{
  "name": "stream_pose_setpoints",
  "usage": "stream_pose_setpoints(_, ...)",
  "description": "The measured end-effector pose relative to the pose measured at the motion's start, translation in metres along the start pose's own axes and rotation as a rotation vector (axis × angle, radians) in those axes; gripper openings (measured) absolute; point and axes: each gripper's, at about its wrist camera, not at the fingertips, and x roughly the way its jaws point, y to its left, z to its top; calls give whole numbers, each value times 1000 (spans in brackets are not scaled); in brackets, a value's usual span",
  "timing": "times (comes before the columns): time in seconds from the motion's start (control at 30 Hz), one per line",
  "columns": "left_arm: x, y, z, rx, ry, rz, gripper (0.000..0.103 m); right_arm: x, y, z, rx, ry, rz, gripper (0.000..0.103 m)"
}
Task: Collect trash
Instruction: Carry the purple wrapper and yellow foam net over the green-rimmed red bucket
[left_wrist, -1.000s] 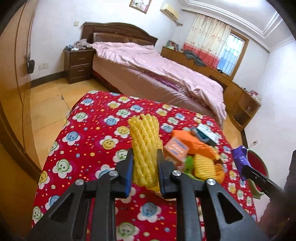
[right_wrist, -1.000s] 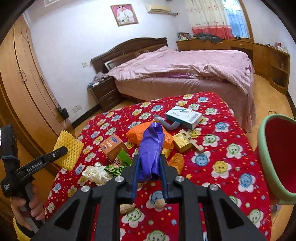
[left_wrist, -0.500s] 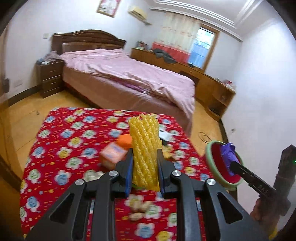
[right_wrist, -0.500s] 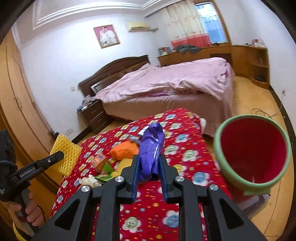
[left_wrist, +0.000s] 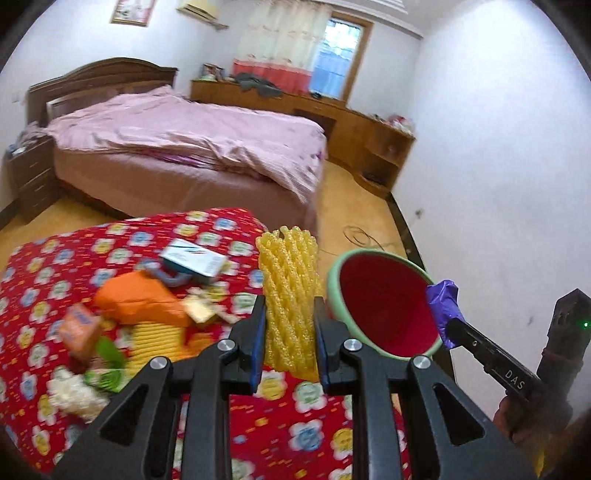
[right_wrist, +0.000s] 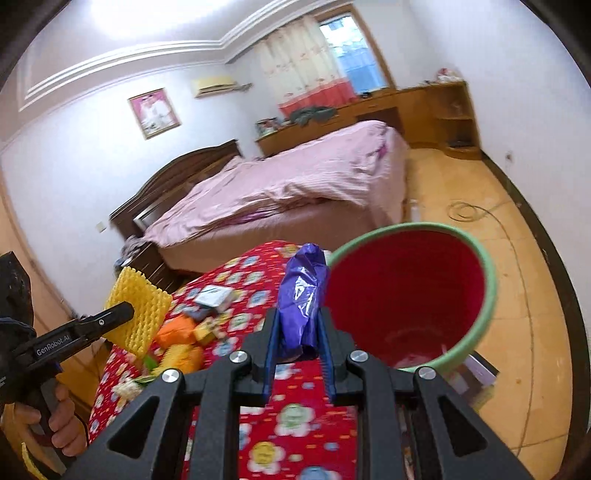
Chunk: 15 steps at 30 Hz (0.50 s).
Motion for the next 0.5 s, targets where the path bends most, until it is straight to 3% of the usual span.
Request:
stream_pose_setpoints(0.23, 51, -45, 4, 62, 39, -59, 22, 3, -51, -1, 76, 13, -62, 23)
stream_pose_setpoints(0.5, 110, -78, 0, 115, 105, -103, 23, 21, -78, -2, 117, 50, -112, 23)
